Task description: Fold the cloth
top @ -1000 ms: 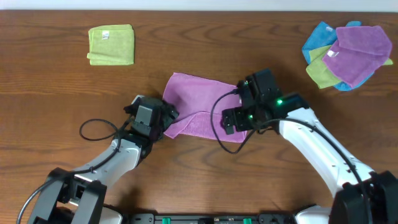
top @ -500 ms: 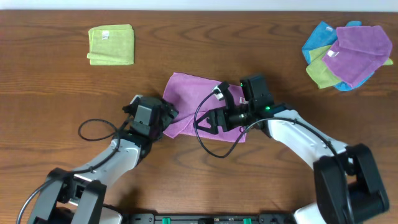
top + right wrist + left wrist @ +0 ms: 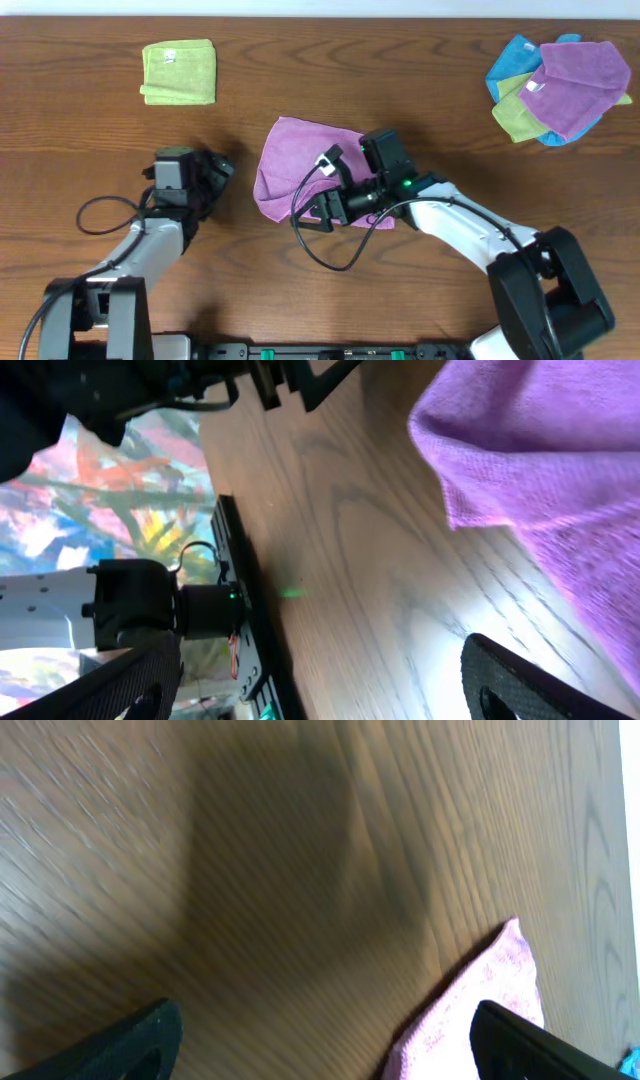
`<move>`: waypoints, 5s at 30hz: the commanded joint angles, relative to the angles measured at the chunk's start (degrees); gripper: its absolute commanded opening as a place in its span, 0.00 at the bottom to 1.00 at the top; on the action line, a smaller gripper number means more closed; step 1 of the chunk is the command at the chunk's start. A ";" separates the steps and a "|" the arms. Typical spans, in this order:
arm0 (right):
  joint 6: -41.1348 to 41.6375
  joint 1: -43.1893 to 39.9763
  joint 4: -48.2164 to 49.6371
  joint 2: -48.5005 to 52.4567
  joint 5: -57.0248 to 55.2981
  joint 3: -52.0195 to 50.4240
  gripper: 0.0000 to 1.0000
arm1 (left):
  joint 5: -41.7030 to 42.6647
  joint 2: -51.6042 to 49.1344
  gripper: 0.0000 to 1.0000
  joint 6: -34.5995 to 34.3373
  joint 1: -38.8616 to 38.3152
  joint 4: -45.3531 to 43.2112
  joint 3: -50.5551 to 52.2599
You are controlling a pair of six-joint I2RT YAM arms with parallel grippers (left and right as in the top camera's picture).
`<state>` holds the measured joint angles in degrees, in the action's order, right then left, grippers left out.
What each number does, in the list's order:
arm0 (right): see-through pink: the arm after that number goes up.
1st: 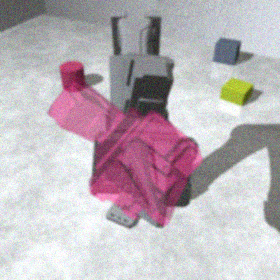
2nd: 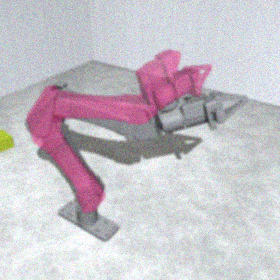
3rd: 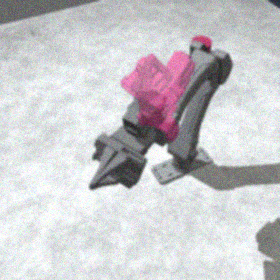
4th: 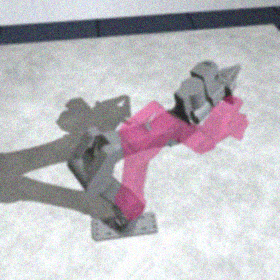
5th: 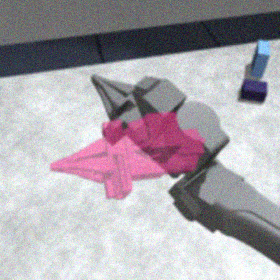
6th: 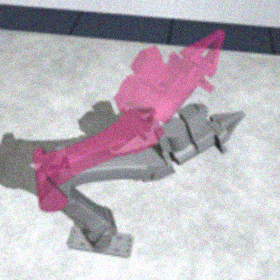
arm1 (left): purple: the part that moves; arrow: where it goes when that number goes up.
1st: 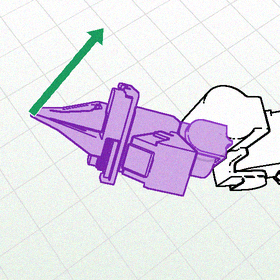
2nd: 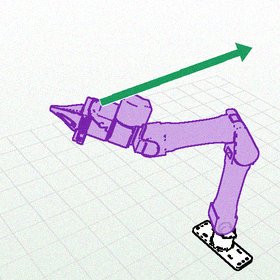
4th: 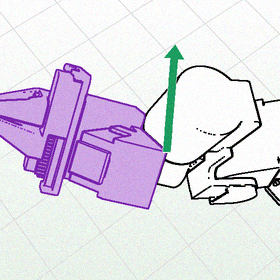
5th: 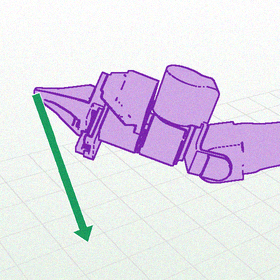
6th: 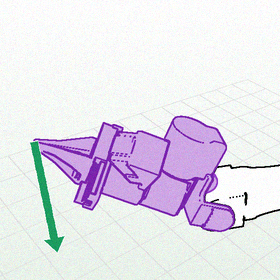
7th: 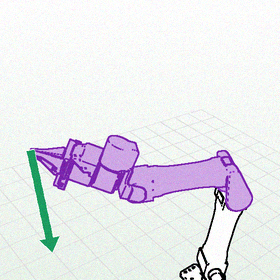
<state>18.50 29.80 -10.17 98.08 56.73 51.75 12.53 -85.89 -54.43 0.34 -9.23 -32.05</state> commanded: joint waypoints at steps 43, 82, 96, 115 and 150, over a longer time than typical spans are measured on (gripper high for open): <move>24.41 6.97 35.34 12.28 -32.74 0.00 0.89 | 20.39 -0.55 0.95 21.75 13.90 6.10 -1.86; 33.22 3.21 35.32 12.07 -39.80 2.93 0.87 | 29.79 -0.57 0.96 26.80 12.61 23.56 -1.86; 16.55 -6.23 11.21 -0.83 -41.72 2.91 0.99 | 43.19 -0.55 0.96 16.81 0.85 14.51 -1.86; 16.98 -4.61 -6.19 -1.11 -42.25 2.91 0.99 | 35.45 -0.57 0.95 5.11 -12.04 6.10 -1.86; 7.28 -4.61 -9.70 -0.46 -52.94 -2.12 0.59 | 14.19 -1.01 0.95 2.47 -19.15 1.46 -1.86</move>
<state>27.97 24.99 -20.21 97.10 5.28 50.46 28.03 -86.26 -50.81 -18.06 -7.75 -34.09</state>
